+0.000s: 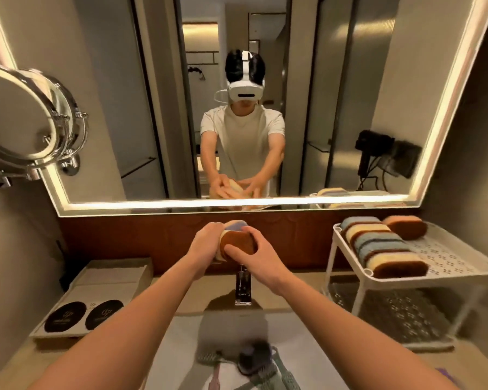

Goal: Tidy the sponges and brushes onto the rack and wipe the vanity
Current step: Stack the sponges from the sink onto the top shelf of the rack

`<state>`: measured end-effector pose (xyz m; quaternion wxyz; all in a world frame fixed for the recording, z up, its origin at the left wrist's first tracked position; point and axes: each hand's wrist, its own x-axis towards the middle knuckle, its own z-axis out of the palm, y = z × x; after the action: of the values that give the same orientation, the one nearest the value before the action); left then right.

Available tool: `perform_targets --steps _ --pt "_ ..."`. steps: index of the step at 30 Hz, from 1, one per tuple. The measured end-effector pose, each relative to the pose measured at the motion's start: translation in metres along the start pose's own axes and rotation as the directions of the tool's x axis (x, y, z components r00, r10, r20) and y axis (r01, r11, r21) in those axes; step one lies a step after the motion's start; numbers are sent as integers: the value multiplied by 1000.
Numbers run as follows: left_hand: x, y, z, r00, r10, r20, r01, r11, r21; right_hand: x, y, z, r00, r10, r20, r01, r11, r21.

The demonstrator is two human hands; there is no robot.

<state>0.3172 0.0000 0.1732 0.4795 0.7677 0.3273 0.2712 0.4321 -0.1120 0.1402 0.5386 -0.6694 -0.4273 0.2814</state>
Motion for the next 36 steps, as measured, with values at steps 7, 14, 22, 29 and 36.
perform_targets --steps 7,14,22,29,36 --pt "-4 70 78 978 150 145 -157 987 34 -49 -13 -102 970 -106 -219 81 989 -123" --pt "-1 122 180 957 202 207 -198 979 -42 -93 -6 -201 925 -122 -361 53 979 -195" --pt "9 158 278 943 179 280 -171 984 -50 -115 13 -296 849 -101 -519 -51 961 -271" --pt "20 174 331 920 249 303 -237 968 -76 -109 40 -344 830 -31 -557 -140 955 -262" --pt "41 170 369 860 417 294 -440 898 15 -88 68 -388 793 -69 -605 -150 941 -304"
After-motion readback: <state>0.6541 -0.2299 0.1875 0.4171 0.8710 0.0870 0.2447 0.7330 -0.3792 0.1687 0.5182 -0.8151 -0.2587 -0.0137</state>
